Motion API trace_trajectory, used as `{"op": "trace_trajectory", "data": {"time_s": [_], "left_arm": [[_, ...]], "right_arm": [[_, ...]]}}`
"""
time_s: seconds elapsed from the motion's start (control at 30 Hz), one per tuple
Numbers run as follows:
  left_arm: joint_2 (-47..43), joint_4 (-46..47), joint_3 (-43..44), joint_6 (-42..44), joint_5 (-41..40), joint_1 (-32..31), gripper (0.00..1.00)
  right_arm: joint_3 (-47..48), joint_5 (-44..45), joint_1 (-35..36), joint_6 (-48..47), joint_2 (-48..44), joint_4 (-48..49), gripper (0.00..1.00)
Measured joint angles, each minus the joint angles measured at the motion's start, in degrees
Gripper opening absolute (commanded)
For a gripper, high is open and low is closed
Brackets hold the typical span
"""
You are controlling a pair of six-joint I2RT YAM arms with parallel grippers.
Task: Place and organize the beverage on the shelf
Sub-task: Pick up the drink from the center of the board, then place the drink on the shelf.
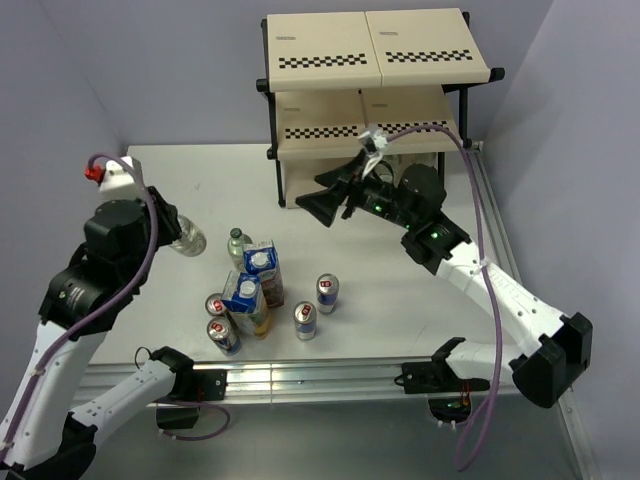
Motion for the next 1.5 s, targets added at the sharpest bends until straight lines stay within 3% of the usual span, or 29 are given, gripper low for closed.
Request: {"op": "trace_trajectory", "data": {"time_s": [0.23, 0.47, 0.7, 0.97, 1.2, 1.5], "left_arm": [[-2.5, 3.5, 7.2, 8.0, 12.6, 0.0, 0.00], [-0.7, 7.5, 12.0, 9.6, 26.0, 0.0, 0.00], [4.4, 8.6, 14.8, 9.7, 41.2, 0.0, 0.00], [6.6, 10.5, 14.9, 10.6, 56.0, 0.0, 0.00], [8.1, 11.4, 15.6, 12.6, 61.4, 0.1, 0.00], [10.1, 10.0, 16.0, 15.3, 62.5, -2.2, 0.00]], "right_arm": [[15.9, -8.9, 10.6, -5.0, 9.9, -2.7, 0.89], [24.5, -9.9, 18.2, -10.7, 16.4, -10.2, 0.92], [26.0, -10.6, 20.3, -14.7, 18.4, -16.6, 0.92], [26.4, -4.7, 23.3, -18.7, 19.0, -22.4, 0.86], [26.4, -4.0, 23.7, -21.0, 19.0, -22.5, 0.86], [26.4, -1.4, 23.7, -22.7, 17.4, -23.4, 0.86]]}}
